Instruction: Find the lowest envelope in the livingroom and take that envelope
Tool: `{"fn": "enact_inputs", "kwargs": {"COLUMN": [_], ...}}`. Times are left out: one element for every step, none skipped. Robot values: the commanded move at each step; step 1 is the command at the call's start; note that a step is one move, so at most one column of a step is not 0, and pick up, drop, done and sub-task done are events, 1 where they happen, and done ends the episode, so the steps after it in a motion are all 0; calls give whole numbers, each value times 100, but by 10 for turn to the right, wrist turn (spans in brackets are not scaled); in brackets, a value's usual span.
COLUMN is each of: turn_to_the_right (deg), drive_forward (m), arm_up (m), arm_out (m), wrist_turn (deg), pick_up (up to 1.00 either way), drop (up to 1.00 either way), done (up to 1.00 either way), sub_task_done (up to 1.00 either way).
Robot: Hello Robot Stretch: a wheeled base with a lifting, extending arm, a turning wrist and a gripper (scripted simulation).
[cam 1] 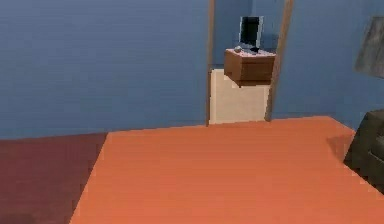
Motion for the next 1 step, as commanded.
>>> {"fn": "enact_inputs", "kwargs": {"turn_to_the_right": [450], "drive_forward": [0], "arm_up": [0], "arm_out": [0], "wrist_turn": [0], "pick_up": [0], "drop": [0], "done": [0], "sub_task_done": [0]}}
